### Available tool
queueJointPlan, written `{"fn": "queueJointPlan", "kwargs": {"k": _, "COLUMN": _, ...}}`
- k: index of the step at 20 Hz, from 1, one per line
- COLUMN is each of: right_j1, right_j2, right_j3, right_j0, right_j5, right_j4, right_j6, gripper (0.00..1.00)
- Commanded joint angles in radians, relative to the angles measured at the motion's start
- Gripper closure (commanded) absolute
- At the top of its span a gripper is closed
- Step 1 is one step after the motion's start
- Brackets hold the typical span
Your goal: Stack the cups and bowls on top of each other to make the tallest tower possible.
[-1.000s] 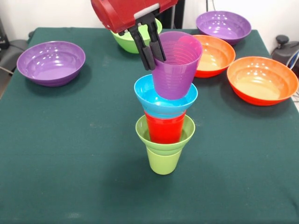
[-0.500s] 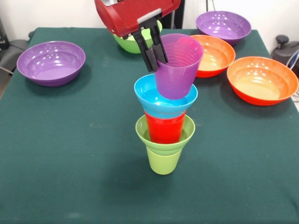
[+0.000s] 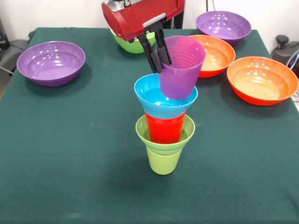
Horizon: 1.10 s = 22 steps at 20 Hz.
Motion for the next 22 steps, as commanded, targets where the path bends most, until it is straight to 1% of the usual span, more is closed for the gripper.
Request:
{"fn": "queueJointPlan", "kwargs": {"k": 1, "right_j1": 0.008, "right_j2": -0.001, "right_j3": 0.088, "right_j0": -0.003, "right_j5": -0.066, "right_j4": -0.003, "right_j6": 0.147, "gripper": 1.00}}
{"fn": "queueJointPlan", "kwargs": {"k": 13, "right_j1": 0.025, "right_j2": -0.007, "right_j3": 0.038, "right_j0": -0.001, "right_j5": -0.027, "right_j4": -0.013, "right_j6": 0.123, "gripper": 1.00}}
{"fn": "queueJointPlan", "kwargs": {"k": 22, "right_j1": 0.032, "right_j2": -0.007, "right_j3": 0.023, "right_j0": -0.005, "right_j5": -0.015, "right_j4": -0.018, "right_j6": 0.109, "gripper": 1.00}}
